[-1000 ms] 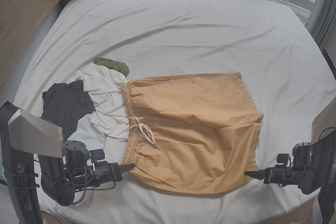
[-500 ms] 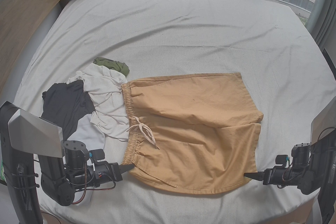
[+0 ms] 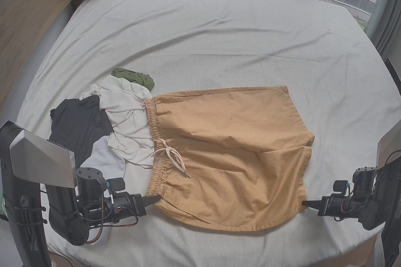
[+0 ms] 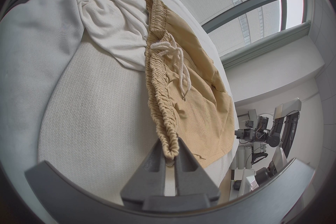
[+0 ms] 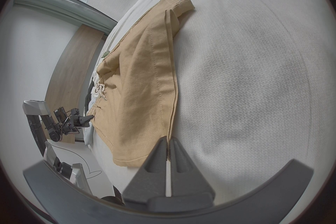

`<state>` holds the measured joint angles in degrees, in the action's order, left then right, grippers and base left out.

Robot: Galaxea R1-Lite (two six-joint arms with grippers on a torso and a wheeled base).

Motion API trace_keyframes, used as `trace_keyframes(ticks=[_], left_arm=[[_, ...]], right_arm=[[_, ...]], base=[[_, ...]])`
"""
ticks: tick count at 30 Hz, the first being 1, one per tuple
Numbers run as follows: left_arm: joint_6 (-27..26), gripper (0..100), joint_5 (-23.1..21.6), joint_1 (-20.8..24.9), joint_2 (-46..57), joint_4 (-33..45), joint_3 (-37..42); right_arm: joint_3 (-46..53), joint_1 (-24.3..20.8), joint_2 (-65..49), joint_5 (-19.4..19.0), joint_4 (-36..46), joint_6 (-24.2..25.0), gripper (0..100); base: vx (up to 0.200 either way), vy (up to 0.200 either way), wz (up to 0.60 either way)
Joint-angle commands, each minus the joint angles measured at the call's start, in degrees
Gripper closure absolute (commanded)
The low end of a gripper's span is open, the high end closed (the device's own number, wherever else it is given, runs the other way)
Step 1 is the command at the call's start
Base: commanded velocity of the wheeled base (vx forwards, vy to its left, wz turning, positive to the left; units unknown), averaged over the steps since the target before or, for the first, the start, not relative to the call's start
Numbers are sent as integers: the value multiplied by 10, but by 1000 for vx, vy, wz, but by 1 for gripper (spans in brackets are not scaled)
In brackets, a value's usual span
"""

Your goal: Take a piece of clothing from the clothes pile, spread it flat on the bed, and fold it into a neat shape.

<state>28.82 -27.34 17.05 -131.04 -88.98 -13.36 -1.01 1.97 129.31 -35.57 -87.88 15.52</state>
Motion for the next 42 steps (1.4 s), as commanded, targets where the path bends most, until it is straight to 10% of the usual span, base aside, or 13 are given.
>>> trace_keyframes(ticks=[1,12,13,30,31,42], left_arm=[[0,100,0,0,-1,-1,0],[0,100,0,1,-2,-1,0],[0,100,0,1,-2,-1,0],[0,100,0,1,-2,-1,0],[0,100,0,1,-2,-1,-1],[0,100,0,1,0,-1,0]], right_arm=[[9,1,-5,0,-3,0,100],[10,8,-5,-4,26,-9,100],[10,8,-5,-4,26,-9,0],[9,-14,2,-8,26,-6,0],[9,-14,2,-8,25,-6,100],[9,-13,-2,-7,28,-5,100]], base=[[0,0,0],[0,0,0],[0,0,0],[0,0,0],[0,0,0],[0,0,0]])
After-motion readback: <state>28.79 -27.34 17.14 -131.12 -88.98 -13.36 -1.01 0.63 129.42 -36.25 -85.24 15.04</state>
